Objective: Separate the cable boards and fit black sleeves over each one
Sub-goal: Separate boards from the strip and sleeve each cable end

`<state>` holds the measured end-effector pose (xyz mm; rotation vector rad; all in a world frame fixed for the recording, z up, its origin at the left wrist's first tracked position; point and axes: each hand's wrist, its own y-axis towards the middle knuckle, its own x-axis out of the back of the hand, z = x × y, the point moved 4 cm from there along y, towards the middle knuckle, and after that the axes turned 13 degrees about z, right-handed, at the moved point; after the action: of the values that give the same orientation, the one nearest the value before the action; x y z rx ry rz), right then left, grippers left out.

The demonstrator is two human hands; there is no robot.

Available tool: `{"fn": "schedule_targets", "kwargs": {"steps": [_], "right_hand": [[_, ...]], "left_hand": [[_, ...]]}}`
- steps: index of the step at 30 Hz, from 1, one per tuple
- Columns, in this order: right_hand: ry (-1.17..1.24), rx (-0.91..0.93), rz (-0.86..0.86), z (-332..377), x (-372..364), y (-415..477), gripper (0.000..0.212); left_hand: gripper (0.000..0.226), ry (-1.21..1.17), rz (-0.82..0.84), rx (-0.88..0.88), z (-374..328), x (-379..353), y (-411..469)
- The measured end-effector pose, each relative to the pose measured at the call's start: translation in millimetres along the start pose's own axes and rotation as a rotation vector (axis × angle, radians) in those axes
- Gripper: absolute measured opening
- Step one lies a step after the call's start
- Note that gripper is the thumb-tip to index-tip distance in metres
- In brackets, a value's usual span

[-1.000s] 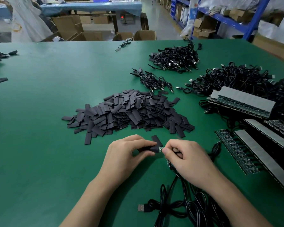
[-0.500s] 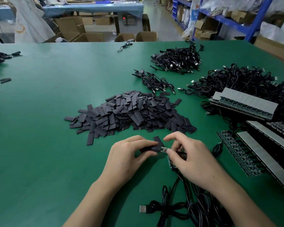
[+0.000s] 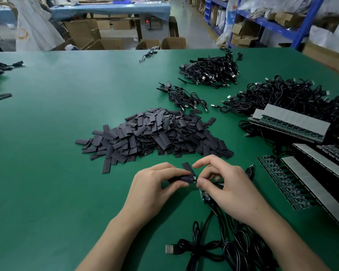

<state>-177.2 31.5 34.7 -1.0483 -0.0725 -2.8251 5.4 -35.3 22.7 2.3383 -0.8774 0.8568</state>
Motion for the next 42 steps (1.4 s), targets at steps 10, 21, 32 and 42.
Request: {"fn": "schedule_targets", "kwargs": {"steps": [10,21,32,42], "right_hand": [[0.062,-0.013,-0.018,1,-2,1,0.033],[0.126,0.005,-0.05,7,0,1,0.035],[0.238,-0.023,-0.079,7,-4,2,0.029],[0.334,-0.004,-0.117,3,-9,3,0.039]], "left_hand": [[0.02,-0.003,-0.005,-0.026,2,-3,0],[0.018,-0.087,-0.043,-0.017,6,-4,0],[0.031,0.001,-0.211,0.021,-3,3,-2],[0.029,-0.023,-0.339,0.024,-8,8,-4]]}}
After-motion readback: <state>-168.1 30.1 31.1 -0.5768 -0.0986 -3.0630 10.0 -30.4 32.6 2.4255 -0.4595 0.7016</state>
